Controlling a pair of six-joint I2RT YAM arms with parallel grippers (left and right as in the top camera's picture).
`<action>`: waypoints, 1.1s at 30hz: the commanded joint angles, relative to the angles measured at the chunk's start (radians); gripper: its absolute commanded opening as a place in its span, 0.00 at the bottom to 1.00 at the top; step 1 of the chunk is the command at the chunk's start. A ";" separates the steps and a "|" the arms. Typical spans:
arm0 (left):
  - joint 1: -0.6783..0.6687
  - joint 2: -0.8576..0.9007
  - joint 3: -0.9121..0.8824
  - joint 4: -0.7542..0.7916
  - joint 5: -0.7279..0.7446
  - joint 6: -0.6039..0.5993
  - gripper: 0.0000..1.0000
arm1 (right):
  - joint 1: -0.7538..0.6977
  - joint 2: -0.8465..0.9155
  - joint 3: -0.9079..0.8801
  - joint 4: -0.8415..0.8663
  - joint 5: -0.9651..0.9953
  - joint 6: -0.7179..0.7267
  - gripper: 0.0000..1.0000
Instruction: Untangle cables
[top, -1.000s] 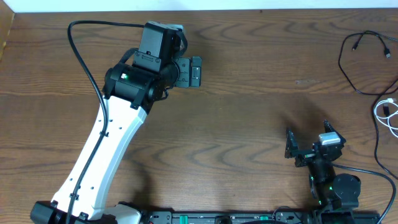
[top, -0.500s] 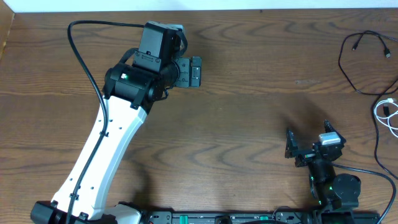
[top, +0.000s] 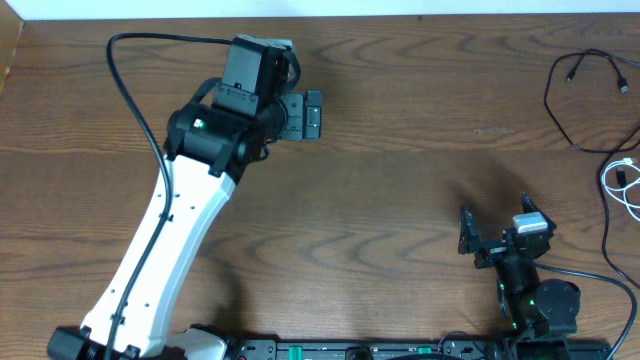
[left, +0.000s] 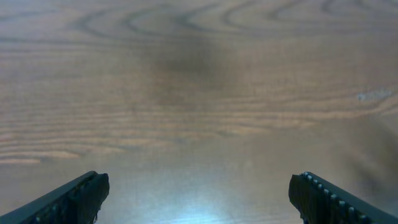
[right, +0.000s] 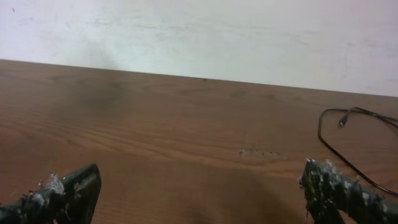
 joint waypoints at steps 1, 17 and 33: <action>0.016 -0.100 -0.042 0.043 -0.035 0.021 0.98 | 0.008 -0.007 -0.003 -0.003 0.008 -0.004 0.99; 0.265 -0.743 -0.795 0.652 0.071 0.021 0.98 | 0.008 -0.007 -0.003 -0.003 0.008 -0.004 0.99; 0.358 -1.280 -1.390 0.918 0.033 0.126 0.98 | 0.008 -0.007 -0.003 -0.003 0.008 -0.004 0.99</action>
